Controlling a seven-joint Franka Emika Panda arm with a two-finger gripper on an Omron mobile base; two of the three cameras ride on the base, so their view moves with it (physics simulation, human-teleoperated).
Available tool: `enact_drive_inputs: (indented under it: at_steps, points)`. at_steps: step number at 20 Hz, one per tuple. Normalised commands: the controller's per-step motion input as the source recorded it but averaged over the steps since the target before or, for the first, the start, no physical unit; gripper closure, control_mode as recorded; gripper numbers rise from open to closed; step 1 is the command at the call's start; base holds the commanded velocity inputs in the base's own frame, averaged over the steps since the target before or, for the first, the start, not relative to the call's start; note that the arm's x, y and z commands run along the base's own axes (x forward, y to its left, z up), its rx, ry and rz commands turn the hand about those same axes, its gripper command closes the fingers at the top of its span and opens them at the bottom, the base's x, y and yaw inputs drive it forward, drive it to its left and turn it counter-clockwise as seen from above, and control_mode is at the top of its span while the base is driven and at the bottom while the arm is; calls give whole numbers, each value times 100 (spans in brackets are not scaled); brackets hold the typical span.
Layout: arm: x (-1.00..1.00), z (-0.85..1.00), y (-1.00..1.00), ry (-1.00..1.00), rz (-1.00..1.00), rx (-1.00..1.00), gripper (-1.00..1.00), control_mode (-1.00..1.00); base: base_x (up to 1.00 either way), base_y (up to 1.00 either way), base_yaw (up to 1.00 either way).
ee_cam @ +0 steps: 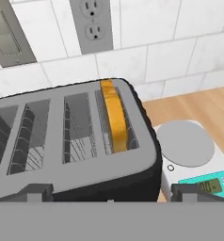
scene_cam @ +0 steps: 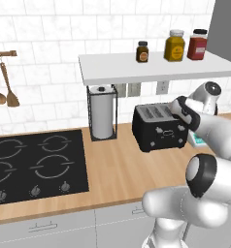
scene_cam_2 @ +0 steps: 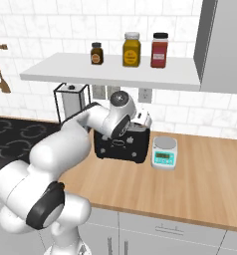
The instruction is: Start the toaster. Once the lever pops up, take the bread to the plate on the dining counter.
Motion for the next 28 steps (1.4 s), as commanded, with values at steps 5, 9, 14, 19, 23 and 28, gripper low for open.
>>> enact_drive_inputs:
  at_steps: [5,9,14,19,23,28]
  points:
    - [29,-5,-12,0,3,0,-100,-100,0,0,0]
    - [27,-4,-2,0,0,0,-100,-100,0,0,0]
    - [20,-12,0,0,0,0,-100,-100,0,0,0]
    - [17,-16,-5,0,0,0,-100,-100,0,0,0]
    - [16,-11,-25,0,0,0,-100,-100,0,0,0]
    - [19,-6,-13,0,0,0,-100,-100,0,0,0]
